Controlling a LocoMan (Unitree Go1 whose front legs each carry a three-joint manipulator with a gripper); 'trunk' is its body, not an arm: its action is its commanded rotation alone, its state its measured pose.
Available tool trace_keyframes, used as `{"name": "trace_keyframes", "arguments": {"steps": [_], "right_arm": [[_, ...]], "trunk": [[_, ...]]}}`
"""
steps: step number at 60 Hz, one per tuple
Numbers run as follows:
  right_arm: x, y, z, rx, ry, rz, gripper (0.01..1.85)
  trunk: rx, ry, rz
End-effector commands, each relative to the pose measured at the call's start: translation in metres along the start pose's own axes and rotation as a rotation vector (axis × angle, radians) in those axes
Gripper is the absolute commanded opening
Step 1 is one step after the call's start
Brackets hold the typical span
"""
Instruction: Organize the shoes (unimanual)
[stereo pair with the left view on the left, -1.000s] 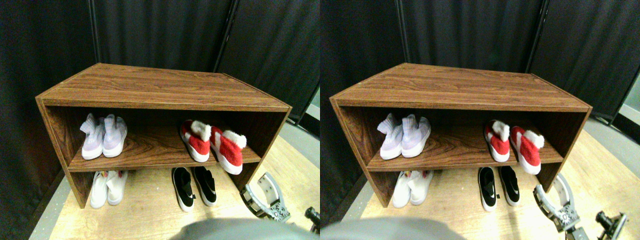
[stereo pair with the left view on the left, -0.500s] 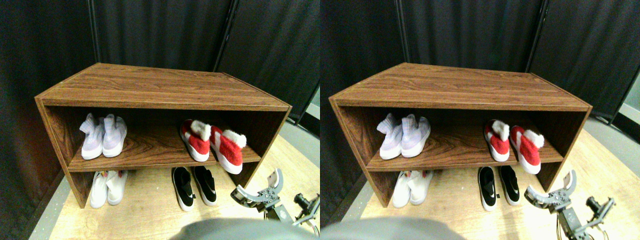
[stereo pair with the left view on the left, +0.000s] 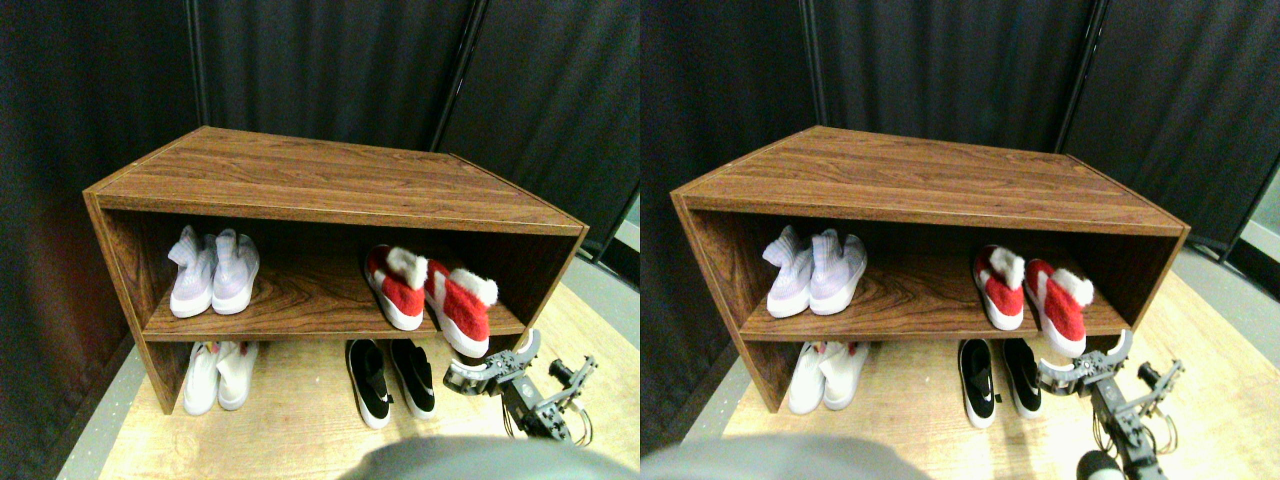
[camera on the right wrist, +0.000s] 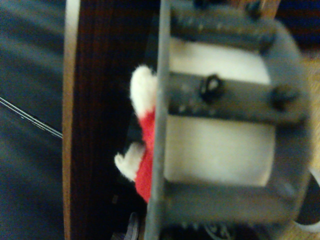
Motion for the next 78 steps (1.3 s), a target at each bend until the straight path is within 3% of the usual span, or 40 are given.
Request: {"name": "trace_keyframes", "arguments": {"steps": [1,11,19,28,47,56,69,78], "right_arm": [[0.008,-0.006,0.003,0.022,-0.024,0.013,1.53],[0.023,-0.02,0.005,0.049,-0.029,-0.014,1.53],[0.037,-0.028,0.006,0.059,-0.043,-0.038,1.43],[0.05,-0.032,0.008,0.039,-0.044,-0.052,1.53],[0.062,-0.035,0.012,0.01,-0.043,-0.071,1.6],[0.045,-0.024,0.011,0.036,-0.018,-0.056,1.52],[0.01,-0.004,0.016,0.031,0.037,0.023,1.48],[-0.011,0.006,0.023,0.051,0.041,0.054,1.34]], "trunk": [[-0.013,0.02,0.018],[-0.009,0.018,0.024],[-0.002,0.014,0.024],[-0.002,0.015,0.027],[-0.001,0.016,0.028],[0.001,0.023,0.03],[0.005,0.021,0.023],[0.005,0.018,0.02]]}}
